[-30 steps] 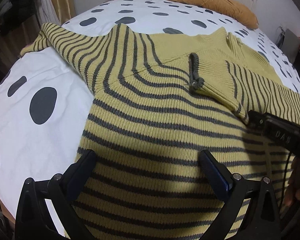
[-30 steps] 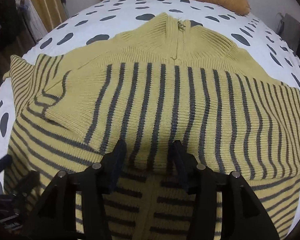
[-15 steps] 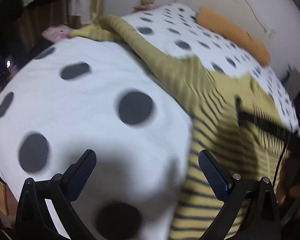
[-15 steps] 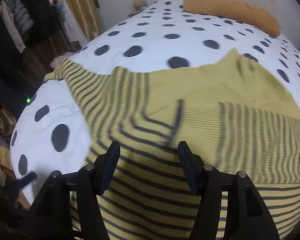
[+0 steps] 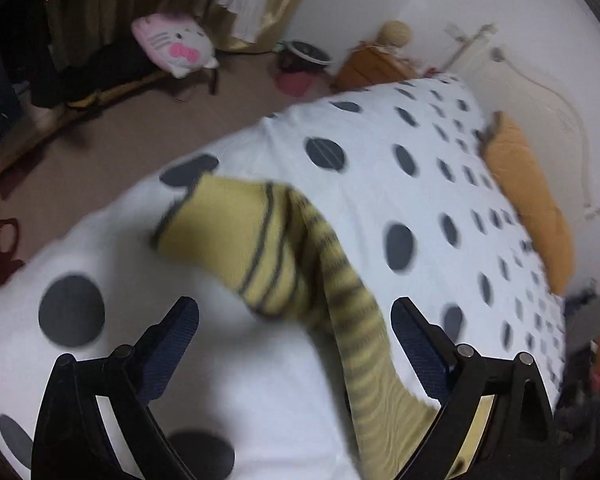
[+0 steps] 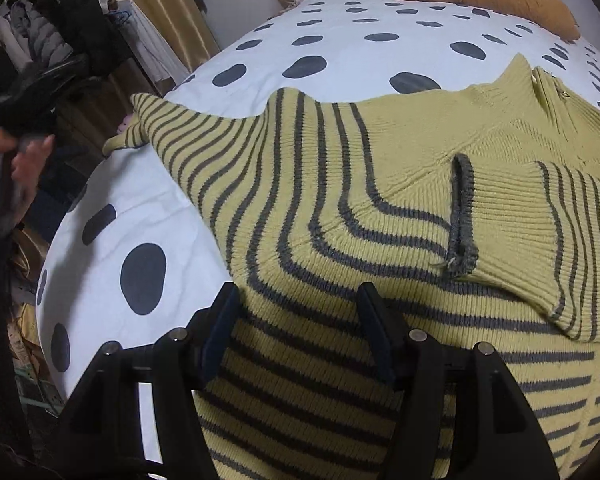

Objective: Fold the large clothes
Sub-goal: 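Grasp the other sleeve cuff with the left gripper and lift it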

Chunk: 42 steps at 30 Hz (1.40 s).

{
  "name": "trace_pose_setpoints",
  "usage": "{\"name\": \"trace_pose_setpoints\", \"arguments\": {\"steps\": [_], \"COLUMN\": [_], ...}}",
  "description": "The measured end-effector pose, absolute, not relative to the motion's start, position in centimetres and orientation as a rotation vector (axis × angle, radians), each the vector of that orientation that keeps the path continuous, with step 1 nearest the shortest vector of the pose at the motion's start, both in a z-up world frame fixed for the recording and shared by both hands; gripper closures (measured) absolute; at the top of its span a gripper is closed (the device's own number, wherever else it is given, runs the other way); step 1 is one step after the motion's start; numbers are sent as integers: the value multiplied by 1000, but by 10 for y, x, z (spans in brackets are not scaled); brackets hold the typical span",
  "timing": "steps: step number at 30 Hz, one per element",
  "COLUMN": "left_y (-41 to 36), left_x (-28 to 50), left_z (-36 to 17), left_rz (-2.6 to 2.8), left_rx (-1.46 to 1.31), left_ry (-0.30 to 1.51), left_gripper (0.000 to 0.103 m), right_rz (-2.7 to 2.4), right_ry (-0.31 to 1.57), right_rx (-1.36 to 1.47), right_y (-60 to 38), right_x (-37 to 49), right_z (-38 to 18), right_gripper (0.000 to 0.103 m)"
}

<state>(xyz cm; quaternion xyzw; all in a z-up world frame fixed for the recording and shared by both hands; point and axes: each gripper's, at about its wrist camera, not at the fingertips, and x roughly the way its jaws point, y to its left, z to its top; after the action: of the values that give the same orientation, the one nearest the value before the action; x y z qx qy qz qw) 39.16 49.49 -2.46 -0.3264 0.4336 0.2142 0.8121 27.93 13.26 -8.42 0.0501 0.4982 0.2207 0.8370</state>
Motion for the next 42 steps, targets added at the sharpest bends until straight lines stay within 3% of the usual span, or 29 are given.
{"name": "trace_pose_setpoints", "arguments": {"steps": [3, 7, 10, 12, 13, 15, 17, 24, 30, 37, 42], "left_y": [507, 535, 535, 530, 527, 524, 524, 512, 474, 300, 128], "left_x": [431, 451, 465, 469, 467, 460, 454, 412, 373, 372, 381], "left_z": [-37, -62, -72, -79, -80, -82, -81, -48, 25, 111, 103], "left_rz": [539, 543, 595, 641, 663, 662, 644, 593, 436, 49, -237], "left_rx": [-651, -811, -724, -661, -646, -677, -709, -730, -694, -562, -466], "left_ry": [1018, 1073, 1113, 1150, 1155, 1154, 1155, 1084, 890, 788, 818], "left_gripper": [12, 12, 14, 45, 53, 80, 92, 96, 96, 99, 99], "right_rz": [473, 488, 490, 476, 469, 464, 460, 440, 413, 341, 241], "right_ry": [1044, 1034, 1024, 1016, 1013, 1007, 1008, 1007, 985, 930, 874], "right_rx": [120, 129, 111, 77, 65, 56, 57, 95, 129, 218, 294], "right_y": [127, 124, 128, 133, 134, 135, 135, 127, 106, 31, -58], "right_x": [281, 281, 281, 279, 278, 276, 275, 271, 258, 222, 184], "right_z": [-83, -84, -85, -86, -86, -85, -85, -78, -60, -32, -14], "right_gripper": [41, 41, 39, 40, 39, 39, 39, 39, 39, 39, 39]}}
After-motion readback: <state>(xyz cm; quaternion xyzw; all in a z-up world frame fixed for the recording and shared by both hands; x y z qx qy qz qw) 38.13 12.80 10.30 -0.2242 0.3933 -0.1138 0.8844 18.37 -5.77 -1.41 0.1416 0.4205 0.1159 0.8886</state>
